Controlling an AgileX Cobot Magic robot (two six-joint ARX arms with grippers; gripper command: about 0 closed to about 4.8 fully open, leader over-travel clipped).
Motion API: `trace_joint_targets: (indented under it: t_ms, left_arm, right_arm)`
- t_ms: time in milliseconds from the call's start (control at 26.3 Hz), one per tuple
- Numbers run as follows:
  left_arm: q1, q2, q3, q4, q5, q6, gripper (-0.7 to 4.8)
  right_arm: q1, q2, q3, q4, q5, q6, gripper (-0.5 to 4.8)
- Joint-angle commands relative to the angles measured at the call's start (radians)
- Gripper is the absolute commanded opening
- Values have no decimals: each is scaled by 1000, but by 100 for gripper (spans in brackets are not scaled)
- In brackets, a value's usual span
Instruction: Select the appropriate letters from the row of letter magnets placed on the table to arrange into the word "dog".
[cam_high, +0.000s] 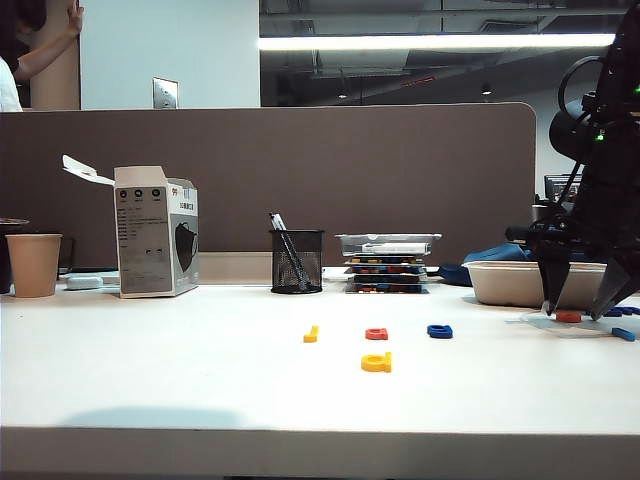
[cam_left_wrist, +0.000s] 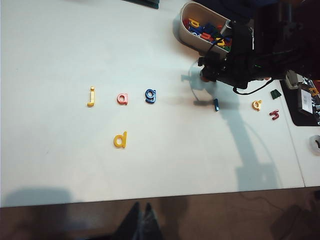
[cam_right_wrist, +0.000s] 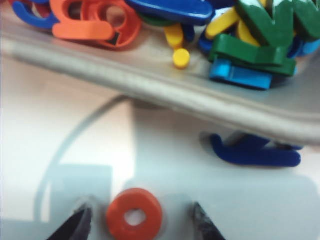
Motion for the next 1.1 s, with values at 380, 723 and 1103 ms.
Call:
trace_joint_targets:
  t_ms: [380, 723, 1103]
  left_arm:
    - [-2, -2, 1, 2, -6, 1, -5]
    - [-2, -2, 1, 3, -7, 1, -5]
    - [-2, -2, 1, 2, -7, 1, -5]
  right_arm:
    - [-1, 7, -5, -91, -6, -32, 201]
    - [10, 7, -5, -74, -6, -34, 198]
    - [10, 8, -5, -41, -6, -33, 125]
